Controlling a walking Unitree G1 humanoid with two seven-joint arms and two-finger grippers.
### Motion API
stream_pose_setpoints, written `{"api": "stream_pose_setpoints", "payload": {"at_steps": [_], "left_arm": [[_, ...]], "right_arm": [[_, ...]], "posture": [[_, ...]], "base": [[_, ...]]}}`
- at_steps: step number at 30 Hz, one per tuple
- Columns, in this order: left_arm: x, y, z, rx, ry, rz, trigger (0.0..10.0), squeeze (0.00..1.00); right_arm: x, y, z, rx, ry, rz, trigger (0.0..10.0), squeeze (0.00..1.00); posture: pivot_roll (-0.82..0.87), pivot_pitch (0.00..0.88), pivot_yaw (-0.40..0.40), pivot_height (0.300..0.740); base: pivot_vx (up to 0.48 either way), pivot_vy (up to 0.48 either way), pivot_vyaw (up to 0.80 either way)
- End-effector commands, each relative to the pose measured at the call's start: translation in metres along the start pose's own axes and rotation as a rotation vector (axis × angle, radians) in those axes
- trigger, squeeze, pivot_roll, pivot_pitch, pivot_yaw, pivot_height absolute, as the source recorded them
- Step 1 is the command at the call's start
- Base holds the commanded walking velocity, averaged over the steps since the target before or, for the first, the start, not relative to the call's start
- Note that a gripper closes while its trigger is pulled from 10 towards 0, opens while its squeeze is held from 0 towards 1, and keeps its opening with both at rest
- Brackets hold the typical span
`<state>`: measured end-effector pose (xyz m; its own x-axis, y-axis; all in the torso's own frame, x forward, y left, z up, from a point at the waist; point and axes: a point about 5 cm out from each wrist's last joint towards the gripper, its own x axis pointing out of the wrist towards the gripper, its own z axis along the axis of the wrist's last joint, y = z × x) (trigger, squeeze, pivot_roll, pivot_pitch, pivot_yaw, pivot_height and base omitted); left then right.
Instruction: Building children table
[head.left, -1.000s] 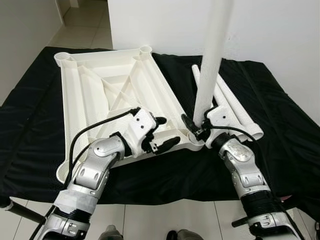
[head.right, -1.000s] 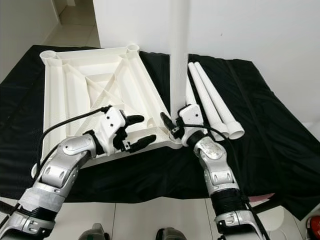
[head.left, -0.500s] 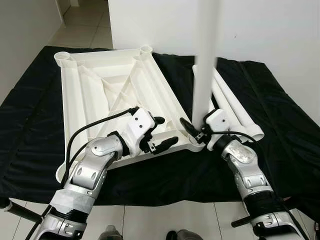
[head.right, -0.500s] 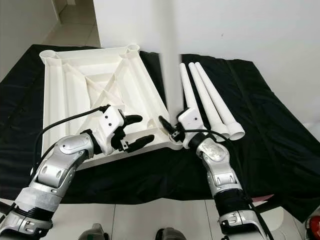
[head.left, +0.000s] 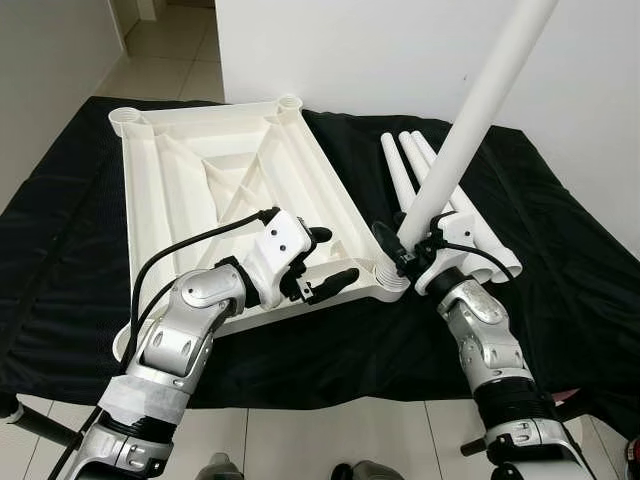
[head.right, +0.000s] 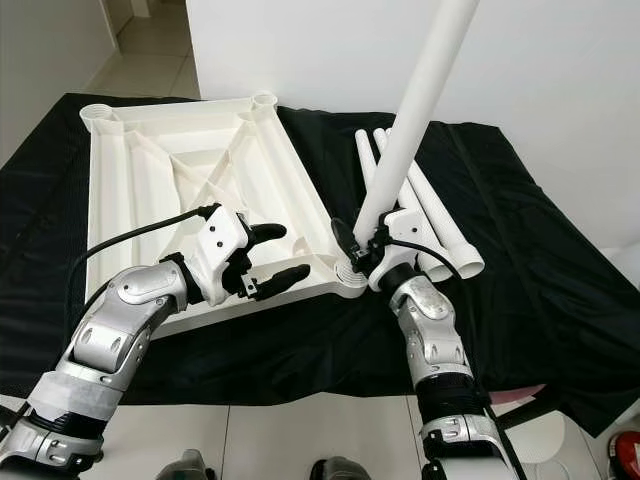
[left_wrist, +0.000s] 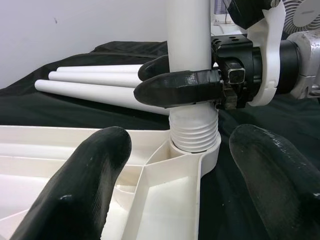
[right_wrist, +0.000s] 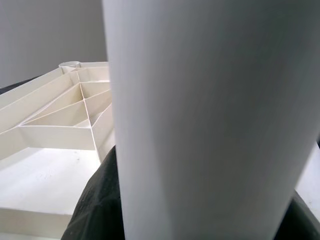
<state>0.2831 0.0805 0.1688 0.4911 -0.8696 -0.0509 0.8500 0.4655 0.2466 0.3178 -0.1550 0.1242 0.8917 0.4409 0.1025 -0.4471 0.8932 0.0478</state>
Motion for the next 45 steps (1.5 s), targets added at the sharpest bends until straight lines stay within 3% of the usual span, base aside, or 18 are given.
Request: {"api": "stream_pose_setpoints", "payload": {"at_steps": [1,8,12,17,22,31,36,38,45], "left_arm": [[0.001,0.002,0.003,0.003,-0.005,0.032,10.0,0.00],[0.001,0.002,0.004,0.004,-0.009,0.048,10.0,0.00],[0.000,0.004,0.005,0.006,-0.013,0.061,10.0,0.00],[-0.001,0.004,0.005,0.007,-0.014,0.064,10.0,0.00],[-0.001,0.005,0.006,0.009,-0.015,0.061,10.0,0.00],[-0.002,0.006,0.006,0.012,-0.016,0.067,10.0,0.00],[-0.003,0.007,0.007,0.016,-0.016,0.071,10.0,0.00],[-0.003,0.007,0.007,0.016,-0.016,0.071,10.0,0.00],[-0.005,0.008,0.007,0.020,-0.014,0.077,10.0,0.00]], "right_arm": [[-0.013,-0.007,-0.028,0.053,0.130,-0.065,10.0,0.00],[-0.019,-0.004,-0.030,0.053,0.099,-0.080,10.0,0.00],[-0.030,0.004,-0.029,0.125,-0.015,-0.101,10.0,0.00],[-0.032,0.008,-0.026,0.132,-0.054,-0.096,10.0,0.00],[-0.032,0.011,-0.020,0.030,-0.079,-0.067,10.0,0.00],[-0.030,0.010,-0.027,0.013,0.018,-0.071,10.0,0.00],[-0.028,0.013,-0.032,-0.088,0.065,-0.015,10.0,0.00],[-0.028,0.013,-0.032,-0.088,0.065,-0.015,10.0,0.00],[-0.035,0.027,-0.036,-0.239,0.061,0.112,10.0,0.00]], "posture": [[0.09,0.022,-0.058,0.740],[0.09,0.018,-0.068,0.740],[0.09,0.013,-0.067,0.740],[0.09,0.011,-0.065,0.740],[0.09,0.008,-0.061,0.740],[0.10,0.006,-0.061,0.740],[0.10,0.004,-0.059,0.740],[0.10,0.004,-0.059,0.740],[0.10,0.006,-0.055,0.740]], "base": [[0.000,0.000,0.00],[0.000,0.000,0.00],[0.000,0.000,0.00],[0.000,0.000,0.00],[0.000,0.000,0.00],[0.000,0.000,0.00],[0.000,0.000,0.00],[0.000,0.000,0.00],[0.000,0.000,0.00]]}}
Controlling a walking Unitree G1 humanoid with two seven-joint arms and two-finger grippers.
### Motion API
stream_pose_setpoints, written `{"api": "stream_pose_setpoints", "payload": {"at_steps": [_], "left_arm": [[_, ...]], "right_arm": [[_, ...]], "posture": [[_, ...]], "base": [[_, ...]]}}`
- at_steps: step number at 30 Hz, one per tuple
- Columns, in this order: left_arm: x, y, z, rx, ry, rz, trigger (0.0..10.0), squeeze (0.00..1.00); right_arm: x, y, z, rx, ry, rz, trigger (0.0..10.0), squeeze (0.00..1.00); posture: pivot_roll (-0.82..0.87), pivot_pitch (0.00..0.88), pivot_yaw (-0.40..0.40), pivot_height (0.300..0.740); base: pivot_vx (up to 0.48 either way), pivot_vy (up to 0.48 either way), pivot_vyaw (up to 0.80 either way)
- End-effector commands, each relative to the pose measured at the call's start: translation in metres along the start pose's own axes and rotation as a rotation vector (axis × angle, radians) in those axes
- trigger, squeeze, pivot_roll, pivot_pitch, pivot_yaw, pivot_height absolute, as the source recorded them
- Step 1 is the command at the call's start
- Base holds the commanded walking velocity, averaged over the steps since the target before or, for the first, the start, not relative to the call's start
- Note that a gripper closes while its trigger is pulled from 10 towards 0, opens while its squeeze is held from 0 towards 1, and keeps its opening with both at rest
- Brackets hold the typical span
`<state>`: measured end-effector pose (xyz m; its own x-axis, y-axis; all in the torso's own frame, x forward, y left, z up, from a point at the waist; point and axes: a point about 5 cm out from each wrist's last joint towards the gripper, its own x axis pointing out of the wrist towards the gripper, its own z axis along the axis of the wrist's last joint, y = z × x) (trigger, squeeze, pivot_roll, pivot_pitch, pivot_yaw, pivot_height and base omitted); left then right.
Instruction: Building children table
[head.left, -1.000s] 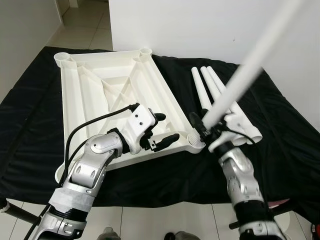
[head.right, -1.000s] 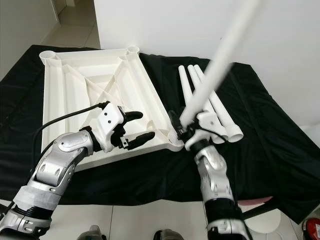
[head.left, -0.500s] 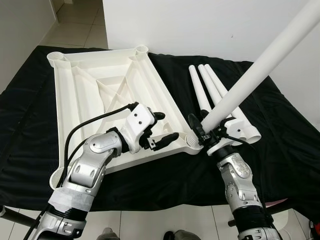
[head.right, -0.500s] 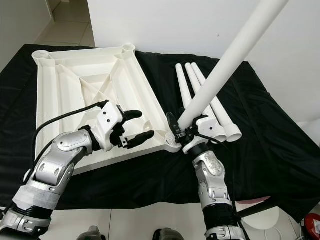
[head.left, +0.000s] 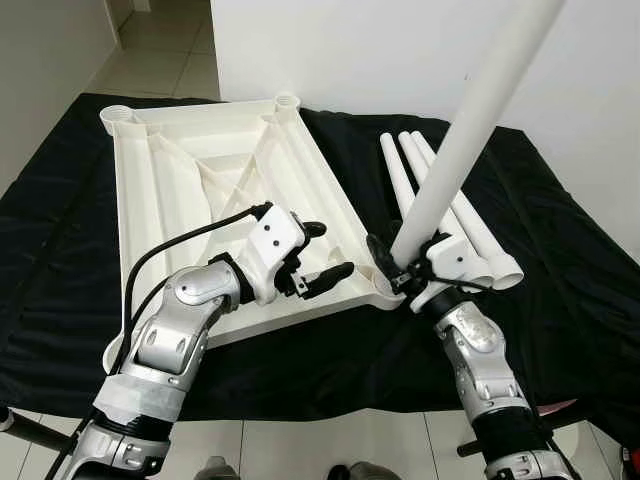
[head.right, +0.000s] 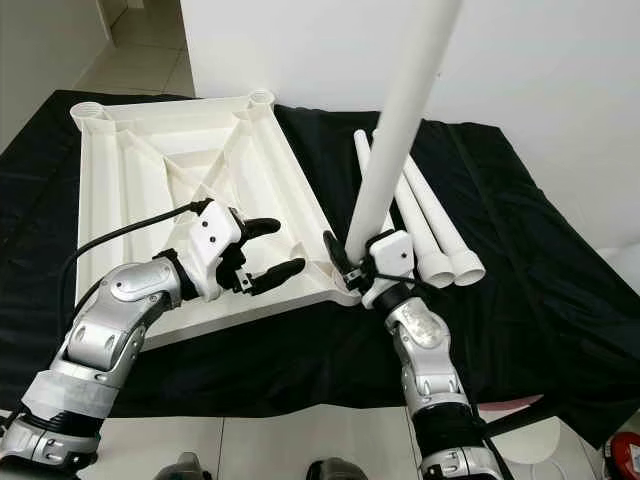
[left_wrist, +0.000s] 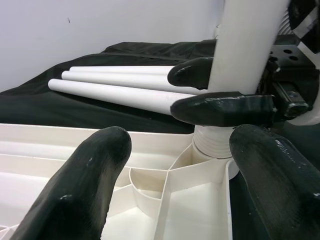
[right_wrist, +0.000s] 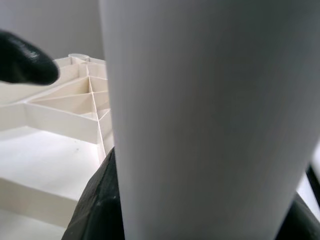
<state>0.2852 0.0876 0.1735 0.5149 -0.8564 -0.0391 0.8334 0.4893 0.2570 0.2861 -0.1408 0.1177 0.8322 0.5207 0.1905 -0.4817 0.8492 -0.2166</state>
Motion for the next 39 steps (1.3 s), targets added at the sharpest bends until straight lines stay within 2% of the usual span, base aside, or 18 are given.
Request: {"api": "stream_pose_setpoints", "payload": {"at_steps": [1,7,10,11,13,19,26,39], "left_arm": [[0.000,0.002,0.005,0.011,-0.010,0.048,10.0,0.00],[0.000,0.003,0.005,0.011,-0.010,0.049,10.0,0.00],[0.000,0.004,0.005,0.012,-0.010,0.049,10.0,0.00],[0.000,0.004,0.005,0.012,-0.010,0.049,10.0,0.00],[0.000,0.004,0.005,0.014,-0.010,0.048,10.0,0.00],[0.000,0.003,0.005,0.014,-0.009,0.049,10.0,0.00],[-0.002,0.002,0.005,0.013,-0.007,0.054,10.0,0.00],[-0.003,0.003,0.006,0.013,-0.011,0.061,10.0,0.00]], "right_arm": [[-0.016,0.012,-0.030,0.021,0.162,0.051,10.0,0.00],[-0.016,0.014,-0.031,0.026,0.169,0.059,10.0,0.00],[-0.014,0.009,-0.034,0.108,0.190,0.004,10.0,0.00],[-0.014,0.009,-0.034,0.108,0.190,0.004,10.0,0.00],[-0.011,0.002,-0.039,0.163,0.233,-0.048,10.0,0.00],[-0.007,-0.006,-0.043,0.213,0.279,-0.101,10.0,0.00],[-0.005,-0.008,-0.045,0.285,0.310,-0.135,10.0,0.00],[-0.001,-0.012,-0.046,0.308,0.333,-0.160,10.0,0.00]], "posture": [[0.10,0.006,-0.055,0.740],[0.10,0.006,-0.054,0.740],[0.10,0.010,-0.052,0.740],[0.10,0.010,-0.052,0.740],[0.10,0.011,-0.052,0.740],[0.10,0.017,-0.056,0.740],[0.11,0.024,-0.060,0.740],[0.11,0.030,-0.060,0.740]], "base": [[0.000,0.000,0.00],[0.000,0.000,0.00],[0.000,0.000,0.00],[0.000,0.000,0.00],[0.000,0.000,0.00],[0.000,0.000,0.00],[0.000,0.000,0.00],[0.000,0.000,0.00]]}}
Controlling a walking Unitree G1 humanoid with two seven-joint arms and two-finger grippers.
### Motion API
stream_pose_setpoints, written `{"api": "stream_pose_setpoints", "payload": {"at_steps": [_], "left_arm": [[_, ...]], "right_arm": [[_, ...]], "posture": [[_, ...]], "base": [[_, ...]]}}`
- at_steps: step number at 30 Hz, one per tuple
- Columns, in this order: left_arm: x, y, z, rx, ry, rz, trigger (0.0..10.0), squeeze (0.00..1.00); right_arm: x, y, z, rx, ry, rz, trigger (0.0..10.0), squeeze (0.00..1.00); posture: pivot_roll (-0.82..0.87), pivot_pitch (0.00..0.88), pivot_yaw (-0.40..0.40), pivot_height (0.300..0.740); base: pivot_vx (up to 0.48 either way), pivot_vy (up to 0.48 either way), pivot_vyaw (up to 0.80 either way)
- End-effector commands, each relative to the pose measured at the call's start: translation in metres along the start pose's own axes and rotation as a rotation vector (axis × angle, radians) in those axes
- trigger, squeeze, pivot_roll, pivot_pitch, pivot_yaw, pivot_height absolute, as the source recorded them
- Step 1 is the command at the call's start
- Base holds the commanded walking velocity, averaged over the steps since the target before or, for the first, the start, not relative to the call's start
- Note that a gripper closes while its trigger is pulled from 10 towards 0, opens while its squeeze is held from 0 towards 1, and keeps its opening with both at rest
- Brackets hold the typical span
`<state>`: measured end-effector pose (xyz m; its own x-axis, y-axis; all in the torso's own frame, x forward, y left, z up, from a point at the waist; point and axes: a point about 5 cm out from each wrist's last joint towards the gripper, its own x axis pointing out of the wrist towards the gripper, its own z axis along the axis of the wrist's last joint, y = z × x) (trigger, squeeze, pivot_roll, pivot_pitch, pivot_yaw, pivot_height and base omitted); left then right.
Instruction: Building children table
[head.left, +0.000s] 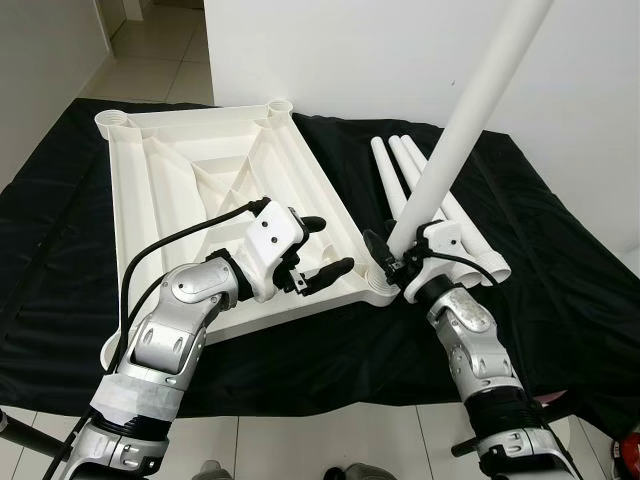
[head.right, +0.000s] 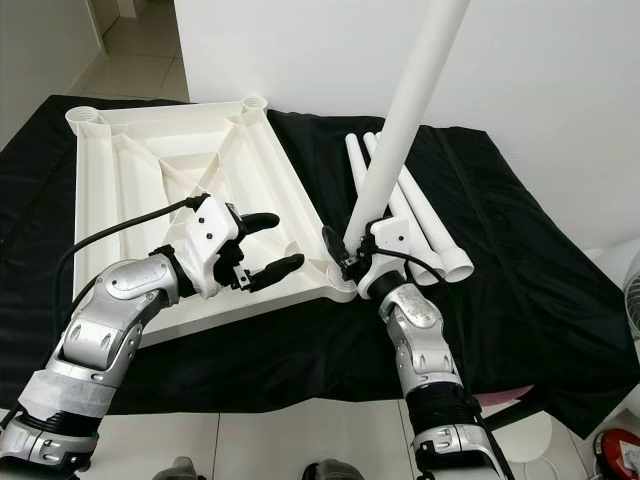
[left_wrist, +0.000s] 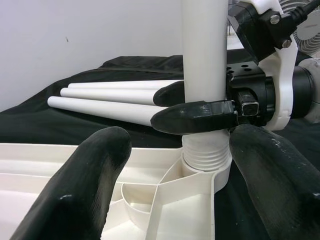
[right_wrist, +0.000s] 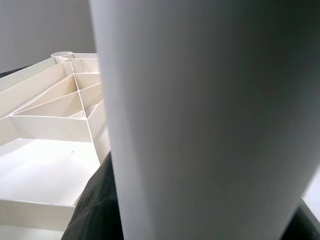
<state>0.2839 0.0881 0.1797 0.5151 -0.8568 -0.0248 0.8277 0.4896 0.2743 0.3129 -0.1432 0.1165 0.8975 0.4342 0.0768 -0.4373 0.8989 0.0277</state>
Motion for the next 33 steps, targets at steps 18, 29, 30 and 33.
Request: {"api": "stream_pose_setpoints", "payload": {"at_steps": [18,29,30,33], "left_arm": [[0.004,-0.009,0.001,-0.045,-0.012,-0.007,10.0,0.00],[0.008,-0.028,-0.004,-0.072,-0.004,-0.094,10.0,0.00],[0.009,-0.029,-0.004,-0.074,-0.005,-0.096,10.0,0.00],[0.011,-0.031,-0.003,-0.082,-0.011,-0.101,10.0,0.00]], "right_arm": [[0.011,0.024,-0.013,0.138,0.014,-0.398,10.0,0.00],[0.024,0.046,-0.001,0.088,-0.044,-0.324,10.0,0.00],[0.024,0.045,0.001,0.077,-0.056,-0.318,10.0,0.00],[0.023,0.044,0.004,0.071,-0.078,-0.311,10.0,0.00]], "posture": [[0.10,0.035,-0.071,0.740],[0.10,0.020,-0.079,0.740],[0.10,0.020,-0.079,0.740],[0.10,0.016,-0.081,0.740]], "base": [[0.000,0.000,0.00],[0.000,0.000,0.00],[0.000,0.000,0.00],[0.000,0.000,0.00]]}}
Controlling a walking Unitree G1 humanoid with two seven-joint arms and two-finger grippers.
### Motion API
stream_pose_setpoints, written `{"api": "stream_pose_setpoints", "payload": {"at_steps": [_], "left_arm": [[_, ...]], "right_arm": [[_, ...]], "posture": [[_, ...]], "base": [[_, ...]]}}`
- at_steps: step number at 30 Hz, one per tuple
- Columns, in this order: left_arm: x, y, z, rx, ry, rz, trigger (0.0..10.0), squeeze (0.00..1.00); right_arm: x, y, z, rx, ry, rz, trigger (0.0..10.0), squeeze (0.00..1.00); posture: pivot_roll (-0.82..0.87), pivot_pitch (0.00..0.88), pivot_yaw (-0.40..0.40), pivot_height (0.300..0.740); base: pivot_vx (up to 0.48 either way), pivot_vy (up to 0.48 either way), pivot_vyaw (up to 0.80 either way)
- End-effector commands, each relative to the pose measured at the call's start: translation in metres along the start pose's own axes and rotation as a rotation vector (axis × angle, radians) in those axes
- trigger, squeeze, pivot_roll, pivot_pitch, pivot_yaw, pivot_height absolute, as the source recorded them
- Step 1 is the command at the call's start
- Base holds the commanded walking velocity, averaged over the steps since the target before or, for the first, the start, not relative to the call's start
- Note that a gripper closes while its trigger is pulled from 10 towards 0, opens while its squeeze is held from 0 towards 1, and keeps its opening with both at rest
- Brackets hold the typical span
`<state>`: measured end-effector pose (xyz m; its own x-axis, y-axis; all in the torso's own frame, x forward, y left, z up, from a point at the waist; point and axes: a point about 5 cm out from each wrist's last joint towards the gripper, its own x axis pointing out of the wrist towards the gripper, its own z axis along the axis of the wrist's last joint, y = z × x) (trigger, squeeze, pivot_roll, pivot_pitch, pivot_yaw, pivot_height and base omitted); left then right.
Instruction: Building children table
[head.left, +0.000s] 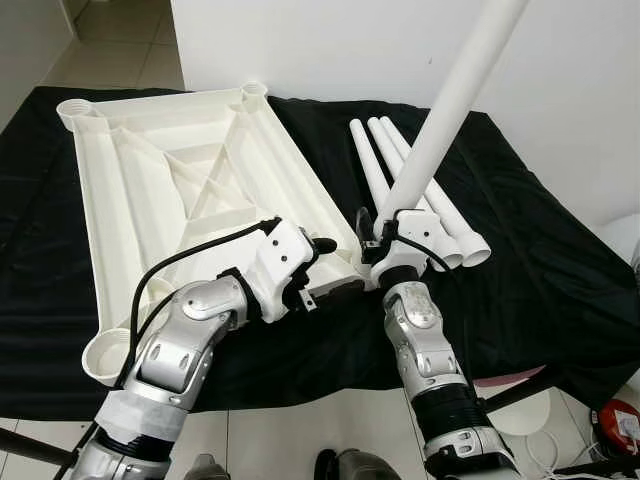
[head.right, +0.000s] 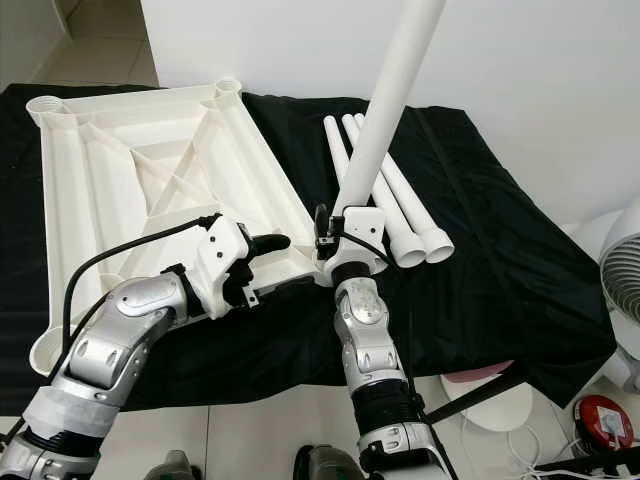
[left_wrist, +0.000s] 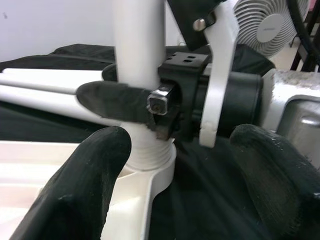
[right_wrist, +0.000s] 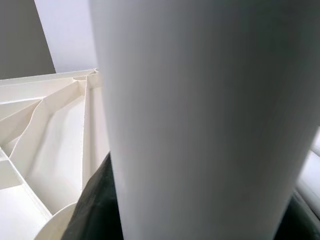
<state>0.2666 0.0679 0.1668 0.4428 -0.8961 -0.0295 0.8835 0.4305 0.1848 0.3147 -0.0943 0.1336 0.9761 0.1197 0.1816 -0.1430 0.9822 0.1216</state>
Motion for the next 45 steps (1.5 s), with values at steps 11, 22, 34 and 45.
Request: {"api": "stream_pose_setpoints", "payload": {"at_steps": [11,22,34,45], "left_arm": [[0.005,-0.002,0.002,0.005,0.004,0.002,10.0,0.00],[0.006,-0.003,-0.002,-0.044,0.030,-0.005,10.0,0.00],[0.010,-0.009,-0.010,-0.035,0.077,-0.036,10.0,0.00],[0.008,-0.010,-0.009,-0.031,0.088,-0.035,10.0,0.00]], "right_arm": [[-0.008,-0.014,0.008,0.014,-0.065,0.094,10.0,1.00],[-0.012,-0.039,0.009,-0.077,0.028,0.374,10.0,0.00],[-0.002,-0.045,0.006,-0.161,0.127,0.636,7.8,0.00],[-0.003,-0.055,0.005,-0.126,0.179,0.708,0.0,0.00]], "posture": [[0.09,0.001,-0.080,0.740],[0.08,0.000,-0.074,0.740],[0.09,0.000,-0.077,0.740],[0.10,0.000,-0.090,0.740]], "base": [[0.000,0.000,0.00],[0.000,0.000,0.00],[0.000,0.000,0.00],[0.000,0.000,0.00]]}}
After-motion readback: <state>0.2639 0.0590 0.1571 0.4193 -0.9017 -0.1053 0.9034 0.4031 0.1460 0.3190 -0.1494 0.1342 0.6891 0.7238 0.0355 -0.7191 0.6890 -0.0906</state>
